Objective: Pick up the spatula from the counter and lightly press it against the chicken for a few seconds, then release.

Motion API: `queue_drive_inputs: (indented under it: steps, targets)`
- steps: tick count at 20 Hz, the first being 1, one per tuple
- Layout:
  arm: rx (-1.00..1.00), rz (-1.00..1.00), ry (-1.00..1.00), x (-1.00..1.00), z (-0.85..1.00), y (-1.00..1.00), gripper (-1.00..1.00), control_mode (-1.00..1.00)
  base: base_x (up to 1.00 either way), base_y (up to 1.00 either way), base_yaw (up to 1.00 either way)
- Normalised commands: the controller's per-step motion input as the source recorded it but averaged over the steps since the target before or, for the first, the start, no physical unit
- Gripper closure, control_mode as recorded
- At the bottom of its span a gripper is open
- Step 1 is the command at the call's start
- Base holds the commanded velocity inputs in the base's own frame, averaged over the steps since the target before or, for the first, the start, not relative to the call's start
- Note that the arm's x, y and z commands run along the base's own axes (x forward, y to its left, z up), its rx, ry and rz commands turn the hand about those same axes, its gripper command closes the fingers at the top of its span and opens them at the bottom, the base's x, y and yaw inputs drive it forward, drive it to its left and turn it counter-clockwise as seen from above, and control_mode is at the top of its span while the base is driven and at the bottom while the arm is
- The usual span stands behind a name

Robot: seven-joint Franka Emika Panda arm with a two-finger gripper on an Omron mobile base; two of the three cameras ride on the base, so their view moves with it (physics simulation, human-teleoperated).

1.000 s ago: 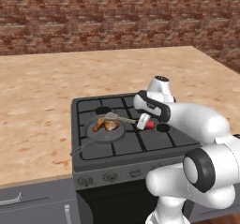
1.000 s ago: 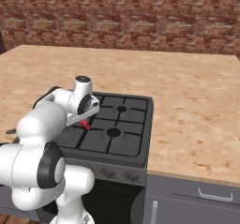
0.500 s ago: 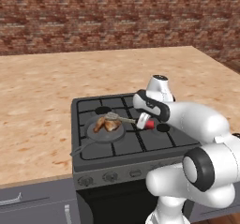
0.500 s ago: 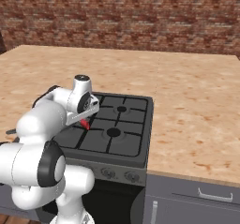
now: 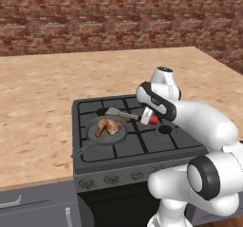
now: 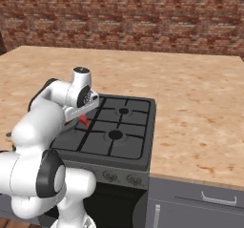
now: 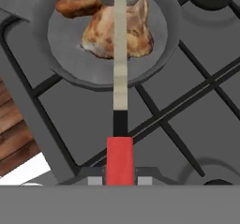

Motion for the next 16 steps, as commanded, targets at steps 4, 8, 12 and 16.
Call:
queue_drive_inputs:
  steps: [4, 8, 12, 16]
  targets:
    - [0.00, 0.06, 0.00, -0.18, 0.39, 0.00, 1.00, -1.00, 0.00, 0.00, 0.00]
    - [0.00, 0.07, -0.01, -0.26, 0.38, -0.01, 1.00, -1.00, 0.00, 0.00, 0.00]
    - [0.00, 0.07, -0.05, -0.30, 0.26, -0.02, 1.00, -1.00, 0.00, 0.00, 0.00]
    - [0.00, 0.04, -0.12, -0.33, 0.13, 0.00, 1.00, -1.00, 0.00, 0.00, 0.00]
